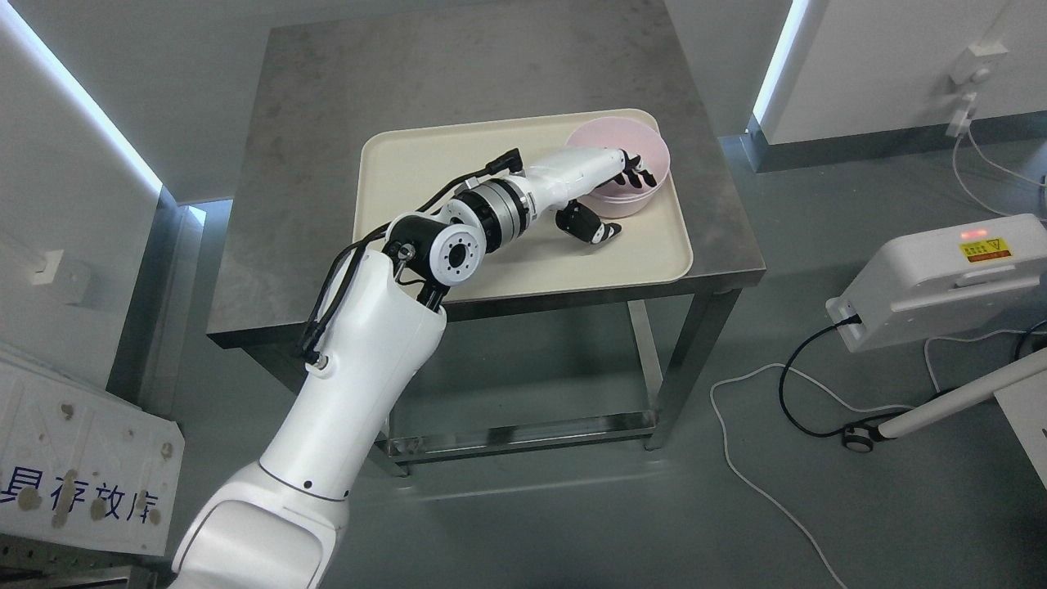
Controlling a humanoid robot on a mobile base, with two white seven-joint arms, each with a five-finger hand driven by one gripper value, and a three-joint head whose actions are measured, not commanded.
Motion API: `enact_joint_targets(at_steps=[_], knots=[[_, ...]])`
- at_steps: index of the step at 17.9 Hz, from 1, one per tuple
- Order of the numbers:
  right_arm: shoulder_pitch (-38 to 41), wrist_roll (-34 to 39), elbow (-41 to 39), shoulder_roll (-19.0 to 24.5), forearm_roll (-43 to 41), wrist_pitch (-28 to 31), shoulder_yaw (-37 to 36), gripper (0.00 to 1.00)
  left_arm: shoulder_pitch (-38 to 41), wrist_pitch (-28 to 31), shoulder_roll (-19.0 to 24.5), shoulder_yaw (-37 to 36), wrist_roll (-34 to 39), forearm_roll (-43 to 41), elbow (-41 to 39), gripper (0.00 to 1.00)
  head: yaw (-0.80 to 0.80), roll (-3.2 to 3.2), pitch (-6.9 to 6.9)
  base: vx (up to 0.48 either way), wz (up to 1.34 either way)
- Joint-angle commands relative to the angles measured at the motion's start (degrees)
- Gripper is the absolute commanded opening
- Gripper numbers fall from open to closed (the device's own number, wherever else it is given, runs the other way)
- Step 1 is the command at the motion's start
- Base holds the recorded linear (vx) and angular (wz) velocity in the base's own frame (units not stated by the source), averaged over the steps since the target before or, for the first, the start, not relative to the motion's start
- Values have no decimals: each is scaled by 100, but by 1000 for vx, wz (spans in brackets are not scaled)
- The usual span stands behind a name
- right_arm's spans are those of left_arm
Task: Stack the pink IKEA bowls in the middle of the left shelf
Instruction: 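Grip the rim of the stacked pink bowls with the left hand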
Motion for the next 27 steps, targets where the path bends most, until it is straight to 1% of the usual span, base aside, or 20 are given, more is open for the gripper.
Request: enact_joint_targets(at_steps=[1, 2, 6, 7, 8, 10, 13, 14, 16, 17, 18, 20, 22, 24, 26, 27], knots=[[0, -3, -100, -100, -9, 2, -26, 100, -177, -173, 52, 223, 79, -229, 532, 52, 0, 0, 0, 0, 0], [0, -3, -100, -100, -9, 2, -26, 100, -168, -216, 52, 223, 79, -256, 532, 51, 0, 0, 0, 0, 0], [0, -3, -100, -100, -9, 2, -26, 100, -89, -646, 52, 240, 70, -265, 532, 36, 0, 0, 0, 0, 0], [0, -3, -100, -100, -9, 2, -26, 100, -71, -743, 52, 249, 61, -265, 532, 34, 0, 0, 0, 0, 0], [0, -3, -100, -100, -9, 2, -26, 100, -45, -788, 171, 249, 61, -265, 532, 34, 0, 0, 0, 0, 0], [0, -3, -100, -100, -9, 2, -26, 100, -10, -797, 251, 258, 70, -265, 532, 34, 0, 0, 0, 0, 0], [0, -3, -100, -100, -9, 2, -26, 100, 34, -788, 269, 266, 87, -291, 602, 45, 0, 0, 0, 0, 0], [0, -3, -100, -100, -9, 2, -26, 100, 34, -788, 260, 301, 114, -291, 628, 45, 0, 0, 0, 0, 0], [0, -3, -100, -100, -9, 2, -26, 100, 26, -797, 251, 424, 202, -344, 628, 38, 0, 0, 0, 0, 0], [0, -3, -100, -100, -9, 2, -26, 100, 17, -814, 260, 451, 210, -353, 628, 33, 0, 0, 0, 0, 0], [0, -3, -100, -100, -9, 2, -26, 100, 17, -928, 260, 521, 211, -353, 628, 22, 0, 0, 0, 0, 0], [0, -3, -100, -100, -9, 2, -26, 100, 17, -1296, 225, 749, 202, -353, 637, 8, 0, 0, 0, 0, 0], [0, -3, -100, -100, -9, 2, -26, 100, 17, -1403, 207, 1012, 202, -344, 637, 3, 0, 0, 0, 0, 0], [0, -3, -100, -100, -9, 2, -26, 100, -9, -1456, 190, 1241, 202, -274, 541, 3, 0, 0, 0, 0, 0], [0, -3, -100, -100, -9, 2, -26, 100, -27, -1736, 85, 1565, 158, -274, 401, 3, 0, 0, 0, 0, 0], [0, -3, -100, -100, -9, 2, -26, 100, -1, -1903, 52, 1854, 123, -265, 295, 3, 0, 0, 0, 0, 0]])
